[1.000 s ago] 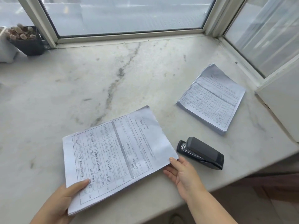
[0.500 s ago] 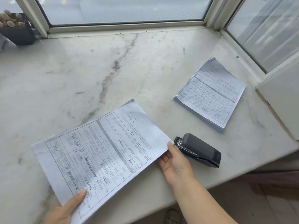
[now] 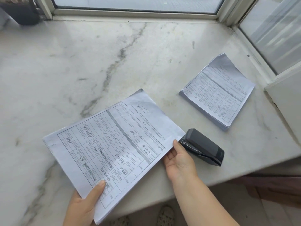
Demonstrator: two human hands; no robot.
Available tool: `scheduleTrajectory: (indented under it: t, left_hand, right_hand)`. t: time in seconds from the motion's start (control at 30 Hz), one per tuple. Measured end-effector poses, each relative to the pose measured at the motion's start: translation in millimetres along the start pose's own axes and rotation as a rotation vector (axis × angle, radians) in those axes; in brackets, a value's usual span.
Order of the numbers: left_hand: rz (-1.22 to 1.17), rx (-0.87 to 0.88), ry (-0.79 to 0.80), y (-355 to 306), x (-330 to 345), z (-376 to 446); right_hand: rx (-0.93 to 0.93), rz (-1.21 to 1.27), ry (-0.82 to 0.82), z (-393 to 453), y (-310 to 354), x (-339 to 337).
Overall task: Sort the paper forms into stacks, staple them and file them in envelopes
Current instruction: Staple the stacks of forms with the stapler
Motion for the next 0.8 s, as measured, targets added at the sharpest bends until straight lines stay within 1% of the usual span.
scheduleTrajectory:
  t: [0.07,0.17,0.3,0.57,0.8]
  left_hand:
    - [0.058,0.023,0.051,-1,6,0]
    - [0.075,0.044,0.021,-1,8,-5]
    - [0.089,0.06,0.004,-1,11,-13]
    - [0.06,0.062,-0.14,3,6,-35]
    - [0.103,0.101,-0.065,-12,24,-49]
  right_hand:
    - [0.015,0.013,-0.052,-1,-1,-1]
    - [0.026,0.032,-0.109,-5,-2,-2]
    - [0.006,-0.02,-0.158,-4,3,-8]
    - [0.003,-0.143,-0.164,0,9,-9]
    - [0.01,-0.198,-0.174,2,15,-8]
Point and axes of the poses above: each hand's wrist, its own z-axis towards the middle knuckle, its own x-axis out of the palm, y = z × x, the point moved 8 cm from there along z, towards the middle knuckle, and after that the axes turned 12 degrees about -x, right-handed, at the moved point
